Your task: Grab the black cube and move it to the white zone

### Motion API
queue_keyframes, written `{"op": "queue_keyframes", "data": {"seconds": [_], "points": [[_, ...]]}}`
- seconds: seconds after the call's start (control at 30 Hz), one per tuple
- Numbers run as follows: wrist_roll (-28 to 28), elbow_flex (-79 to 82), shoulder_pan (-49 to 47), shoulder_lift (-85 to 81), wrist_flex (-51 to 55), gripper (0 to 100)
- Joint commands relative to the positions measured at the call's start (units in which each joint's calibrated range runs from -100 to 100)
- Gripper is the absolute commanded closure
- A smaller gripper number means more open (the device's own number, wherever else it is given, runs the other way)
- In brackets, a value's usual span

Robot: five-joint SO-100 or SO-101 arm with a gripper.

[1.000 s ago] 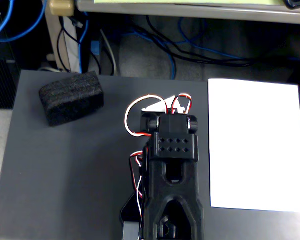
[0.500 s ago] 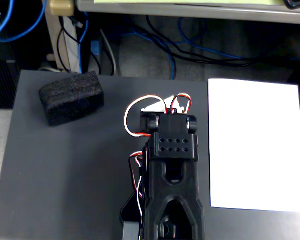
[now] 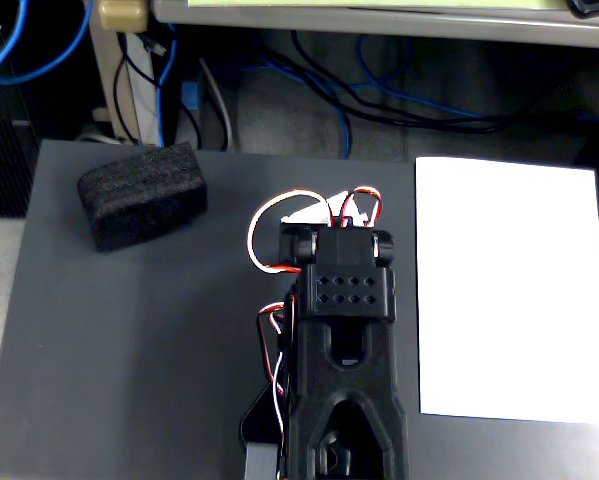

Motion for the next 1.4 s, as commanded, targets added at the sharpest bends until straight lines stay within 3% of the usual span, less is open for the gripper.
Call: {"op": "queue_keyframes", "data": {"seconds": [0.0, 0.17, 0.23, 0.4, 0.53, 0.63, 0.87, 0.97, 1.07, 1.2, 1.27, 1.37], "points": [[0.0, 0.0, 0.5, -0.2, -1.2, 99], [-0.1, -1.2, 0.5, -0.2, -0.7, 99], [0.2, -12.7, 0.5, -0.2, 8.8, 99], [-0.3, -35.6, 0.4, 0.1, 17.2, 99], [-4.1, -49.7, -10.1, 0.9, 18.4, 99], [-5.3, -62.9, -15.1, 1.6, 27.7, 99], [-9.9, -82.9, -15.5, 38.1, 28.6, 99], [-13.0, -86.7, -18.1, 46.0, 34.1, 99], [-17.1, -86.9, -31.6, 47.1, 35.9, 99], [-17.5, -88.1, -32.2, 48.4, 35.8, 99], [-19.0, -86.1, -33.2, 55.4, 29.7, 99], [-19.4, -79.1, -38.8, 68.1, 19.0, 88]]}}
